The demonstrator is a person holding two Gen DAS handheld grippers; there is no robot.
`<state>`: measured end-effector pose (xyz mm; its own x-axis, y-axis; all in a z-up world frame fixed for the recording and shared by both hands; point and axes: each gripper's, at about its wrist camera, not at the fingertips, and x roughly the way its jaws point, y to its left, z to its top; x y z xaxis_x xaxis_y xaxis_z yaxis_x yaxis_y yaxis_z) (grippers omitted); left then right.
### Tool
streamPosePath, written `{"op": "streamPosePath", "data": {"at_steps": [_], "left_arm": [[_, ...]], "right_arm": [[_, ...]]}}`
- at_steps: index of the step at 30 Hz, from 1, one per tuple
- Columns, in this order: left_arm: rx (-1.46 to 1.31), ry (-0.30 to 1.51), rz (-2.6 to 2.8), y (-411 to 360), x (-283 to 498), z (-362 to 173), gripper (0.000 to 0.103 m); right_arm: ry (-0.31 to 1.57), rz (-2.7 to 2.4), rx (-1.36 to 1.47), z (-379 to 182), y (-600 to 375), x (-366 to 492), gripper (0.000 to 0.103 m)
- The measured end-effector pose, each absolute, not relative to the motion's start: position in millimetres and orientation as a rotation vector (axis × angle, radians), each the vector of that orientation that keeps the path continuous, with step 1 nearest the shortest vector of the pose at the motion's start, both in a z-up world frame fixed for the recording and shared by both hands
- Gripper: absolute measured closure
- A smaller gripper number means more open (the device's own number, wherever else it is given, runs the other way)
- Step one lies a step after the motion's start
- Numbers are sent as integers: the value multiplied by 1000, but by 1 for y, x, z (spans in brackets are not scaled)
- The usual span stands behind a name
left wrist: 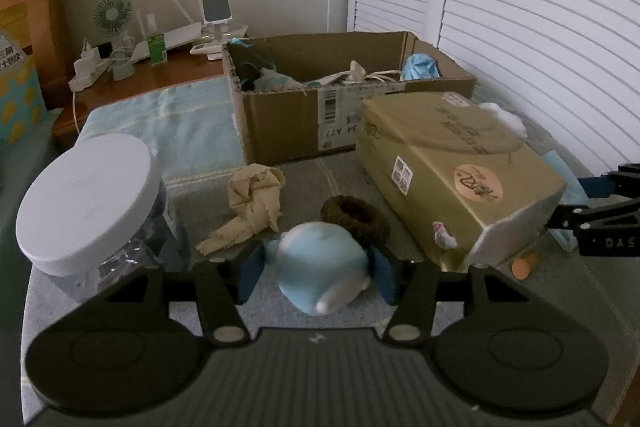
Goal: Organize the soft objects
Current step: 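Grasp the blue mask with the right tool while the left tool grasps the blue ball toy, then lower the blue mask into the box and open the right tool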
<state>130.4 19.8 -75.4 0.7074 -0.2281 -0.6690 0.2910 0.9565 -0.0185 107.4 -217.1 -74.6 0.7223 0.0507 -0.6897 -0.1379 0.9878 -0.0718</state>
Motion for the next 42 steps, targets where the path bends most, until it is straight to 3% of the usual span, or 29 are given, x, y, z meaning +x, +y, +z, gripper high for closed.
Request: {"op": "streamPosePath", "data": {"at_steps": [12, 42], "left_arm": [[129, 762, -337, 24, 126, -70, 51], [104, 666, -488, 41, 48, -15, 52]], "right_arm": [[775, 94, -111, -66, -216, 103, 54], [648, 161, -178, 34, -198, 62, 56]]}}
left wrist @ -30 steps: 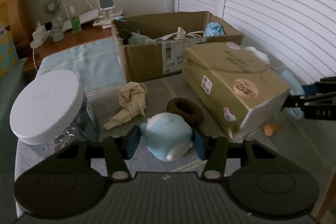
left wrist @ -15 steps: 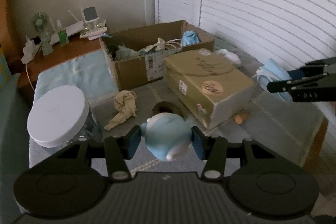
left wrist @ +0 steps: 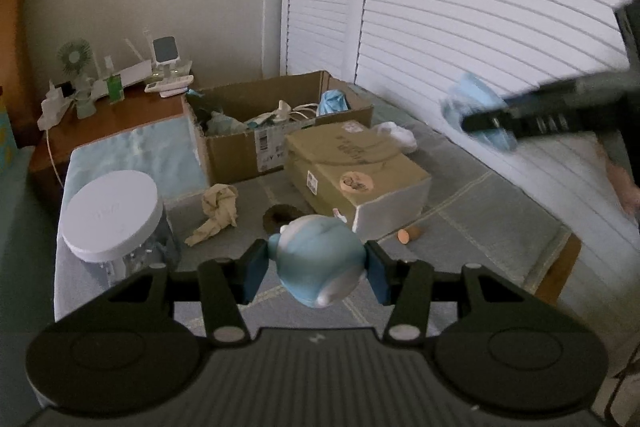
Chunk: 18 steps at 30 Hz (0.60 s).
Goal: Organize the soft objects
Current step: 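Lower the blue mask into the box and open the right tool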
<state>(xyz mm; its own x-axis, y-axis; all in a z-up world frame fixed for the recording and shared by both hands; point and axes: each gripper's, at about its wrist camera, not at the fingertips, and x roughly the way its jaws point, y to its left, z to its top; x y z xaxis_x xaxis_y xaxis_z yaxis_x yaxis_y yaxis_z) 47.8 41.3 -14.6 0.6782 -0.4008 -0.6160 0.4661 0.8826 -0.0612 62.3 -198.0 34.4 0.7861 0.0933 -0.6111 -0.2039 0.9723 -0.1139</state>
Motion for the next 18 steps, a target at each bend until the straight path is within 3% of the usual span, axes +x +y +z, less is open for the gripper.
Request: {"op": "streamPosePath", "data": {"at_steps": [18], "left_arm": [[86, 687, -392, 57, 57, -25, 52]], "right_arm": [[645, 278, -174, 61, -158, 212, 56]]}}
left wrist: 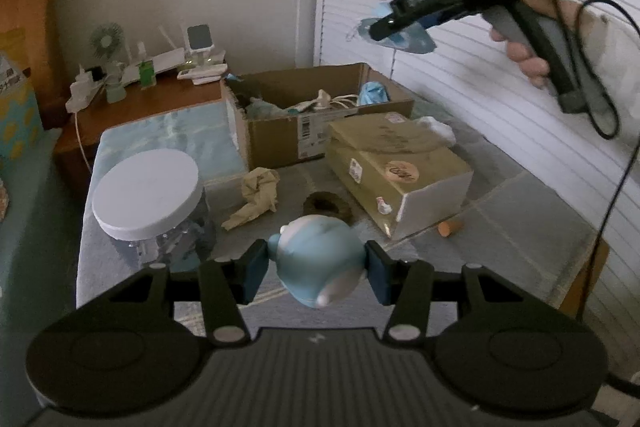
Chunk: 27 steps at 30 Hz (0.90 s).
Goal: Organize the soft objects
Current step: 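Lower the blue mask into the box and open the right tool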
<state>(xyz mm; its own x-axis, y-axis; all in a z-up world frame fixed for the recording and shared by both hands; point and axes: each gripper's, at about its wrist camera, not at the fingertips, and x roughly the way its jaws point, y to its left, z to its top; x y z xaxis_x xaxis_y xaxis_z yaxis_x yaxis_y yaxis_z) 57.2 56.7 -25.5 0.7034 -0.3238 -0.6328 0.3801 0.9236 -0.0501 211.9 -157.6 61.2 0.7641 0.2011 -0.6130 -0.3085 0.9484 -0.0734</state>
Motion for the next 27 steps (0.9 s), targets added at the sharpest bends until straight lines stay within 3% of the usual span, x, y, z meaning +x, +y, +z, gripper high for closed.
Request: {"op": "streamPosePath", "data": {"at_steps": [9, 11, 13, 15, 27], "left_arm": [[60, 714, -371, 57, 66, -33, 52], [61, 717, -370, 56, 67, -34, 52], [61, 720, -369, 56, 69, -35, 52], [61, 720, -369, 55, 70, -35, 52], [65, 714, -385, 55, 74, -28, 51]], "right_arm": [[679, 279, -122, 42, -150, 267, 55], [695, 279, -104, 37, -151, 273, 47], [699, 277, -88, 32, -153, 275, 14], [677, 273, -76, 29, -156, 272, 4], [700, 302, -64, 38, -165, 211, 0]]}}
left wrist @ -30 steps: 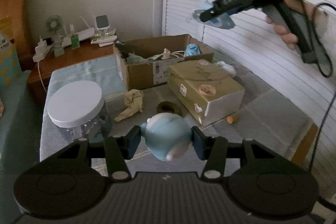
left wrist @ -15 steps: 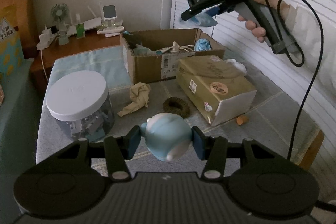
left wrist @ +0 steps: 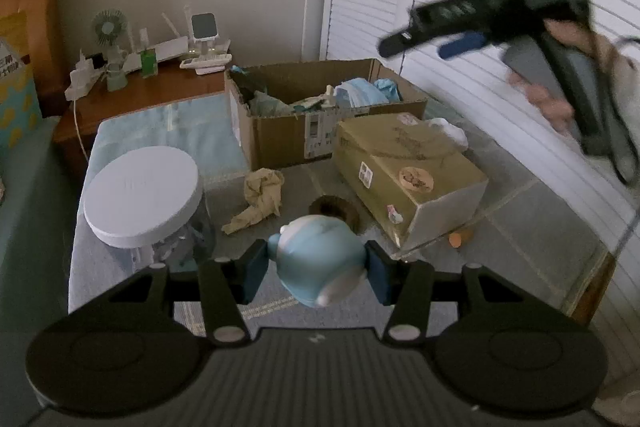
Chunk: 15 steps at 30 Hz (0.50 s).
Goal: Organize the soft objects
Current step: 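Lower the blue mask into the box and open the right tool, then carry the blue ball toy over the box and open the left tool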
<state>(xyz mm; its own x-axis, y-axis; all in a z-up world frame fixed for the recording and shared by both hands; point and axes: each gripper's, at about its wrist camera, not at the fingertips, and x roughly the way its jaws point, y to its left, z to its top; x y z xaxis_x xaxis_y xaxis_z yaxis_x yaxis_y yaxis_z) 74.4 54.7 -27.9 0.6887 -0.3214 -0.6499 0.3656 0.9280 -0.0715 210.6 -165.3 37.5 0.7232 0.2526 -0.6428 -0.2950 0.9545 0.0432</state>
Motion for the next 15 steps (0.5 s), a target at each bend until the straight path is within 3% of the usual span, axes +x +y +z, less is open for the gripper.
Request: {"op": "streamPosePath", "data": {"at_steps": [15], "left_arm": [[85, 703, -398, 47, 97, -4, 51]], "right_arm": [[690, 259, -26, 16, -176, 100, 0]]}}
